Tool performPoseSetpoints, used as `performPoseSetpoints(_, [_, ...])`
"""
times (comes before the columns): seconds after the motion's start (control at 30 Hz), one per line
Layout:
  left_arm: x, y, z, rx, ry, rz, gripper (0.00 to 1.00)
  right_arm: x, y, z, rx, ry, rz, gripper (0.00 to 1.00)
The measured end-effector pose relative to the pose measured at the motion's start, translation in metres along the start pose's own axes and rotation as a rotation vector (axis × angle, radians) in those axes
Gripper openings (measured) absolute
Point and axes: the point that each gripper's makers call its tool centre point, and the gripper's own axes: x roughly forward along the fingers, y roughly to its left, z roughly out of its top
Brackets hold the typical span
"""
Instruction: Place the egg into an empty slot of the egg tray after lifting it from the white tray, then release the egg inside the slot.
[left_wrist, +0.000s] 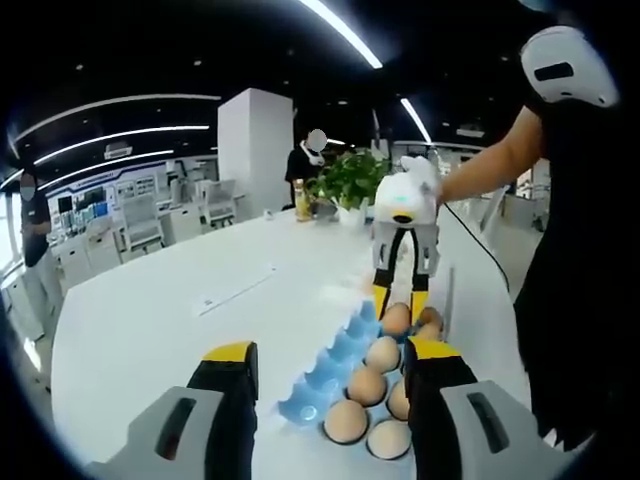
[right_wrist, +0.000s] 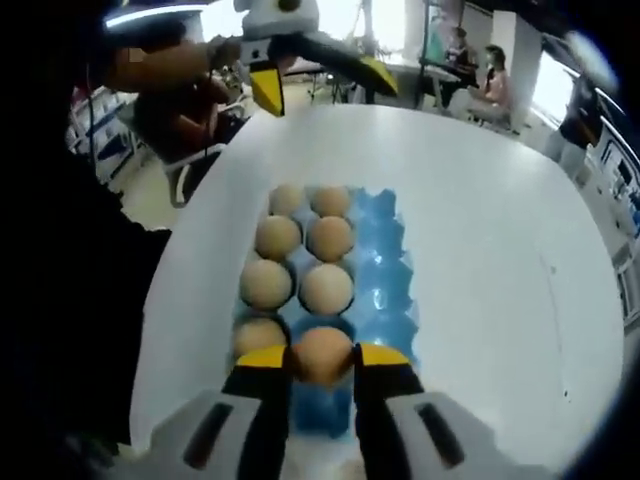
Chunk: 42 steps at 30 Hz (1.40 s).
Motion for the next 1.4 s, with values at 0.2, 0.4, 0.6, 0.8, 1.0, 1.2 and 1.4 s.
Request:
performPoseSetpoints(0.2, [0.001,0.000,0.000,-0.002,-0.003,0.000,0.59,0.004,-0.001,-0.002,0.005,0.007,0.006,0.24])
performPoseSetpoints(0.4, [0.001,-0.001,-0.002,-0.003,0.003,-0.004,0.58,0.007,-0.001,-0.003,0.003,0.016,0.013,0.24])
performPoseSetpoints(0.6, [0.001,-0.001,-0.001,-0.006,-0.004,-0.002,0.59,0.009,0.000,-0.005,0.011,0.020,0.025,0.24])
performPoseSetpoints(0.8, [0.001,-0.002,-0.002,-0.005,0.000,-0.007,0.58,0.016,0.003,-0.006,0.004,0.041,0.035,0.24])
performPoseSetpoints(1.0, [0.000,-0.001,-0.001,-0.002,-0.002,-0.006,0.58,0.016,0.001,-0.006,0.006,0.049,0.036,0.24])
performPoseSetpoints(1.2, [0.000,-0.001,0.000,-0.003,-0.010,-0.004,0.58,0.016,0.001,-0.006,0.015,0.043,0.041,0.25])
performPoseSetpoints(1.4, [0.000,-0.002,0.001,0.007,-0.004,-0.006,0.57,0.016,0.000,-0.006,0.034,0.020,0.053,0.25])
